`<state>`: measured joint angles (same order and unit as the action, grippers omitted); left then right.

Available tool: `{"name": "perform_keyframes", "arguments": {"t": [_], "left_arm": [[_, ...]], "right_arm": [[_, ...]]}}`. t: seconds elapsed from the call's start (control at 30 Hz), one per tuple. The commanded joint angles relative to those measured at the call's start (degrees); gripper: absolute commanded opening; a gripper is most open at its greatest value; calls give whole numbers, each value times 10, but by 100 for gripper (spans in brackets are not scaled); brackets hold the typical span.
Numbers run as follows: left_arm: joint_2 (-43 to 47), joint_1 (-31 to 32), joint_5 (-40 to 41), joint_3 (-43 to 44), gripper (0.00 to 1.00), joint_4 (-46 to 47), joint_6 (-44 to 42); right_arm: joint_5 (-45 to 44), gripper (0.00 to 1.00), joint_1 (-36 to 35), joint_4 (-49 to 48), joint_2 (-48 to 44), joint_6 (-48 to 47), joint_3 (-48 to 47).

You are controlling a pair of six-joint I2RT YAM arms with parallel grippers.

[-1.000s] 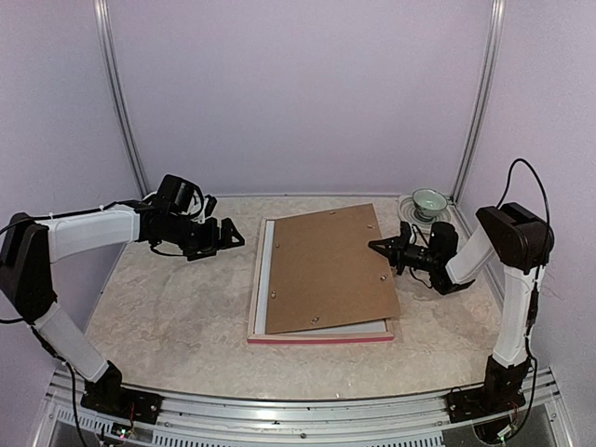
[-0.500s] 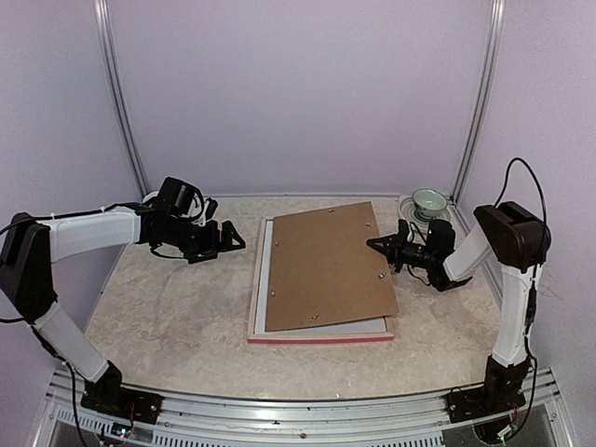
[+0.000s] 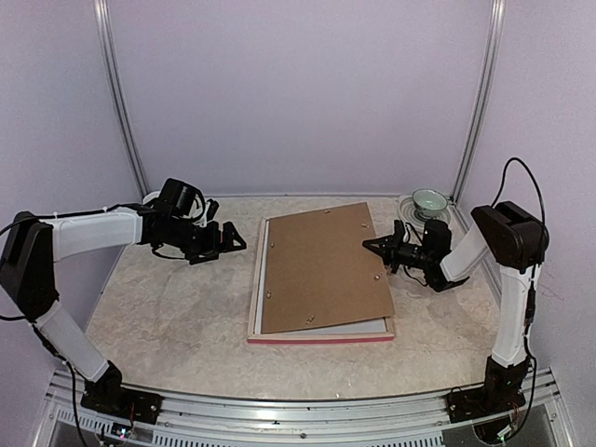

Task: Put the photo into the frame
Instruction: Place the backboard on the frame body.

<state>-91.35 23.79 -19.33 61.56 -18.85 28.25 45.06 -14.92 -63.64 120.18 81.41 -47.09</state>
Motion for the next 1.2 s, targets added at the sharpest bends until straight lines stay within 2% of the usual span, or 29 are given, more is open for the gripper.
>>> {"name": "perform_keyframes", "arguments": {"t": [0.0, 1.0, 1.17], "left_arm": [[-6, -4, -10, -10, 99, 14, 1], [-8, -3, -19, -22, 99, 25, 3], [-8, -3, -21, -23, 99, 27, 4]], "right_arm": [[4, 0, -11, -12, -12, 2, -8], [-10, 0, -31, 25, 2, -19, -23], [-19, 5, -32, 73, -18, -47, -24]]}}
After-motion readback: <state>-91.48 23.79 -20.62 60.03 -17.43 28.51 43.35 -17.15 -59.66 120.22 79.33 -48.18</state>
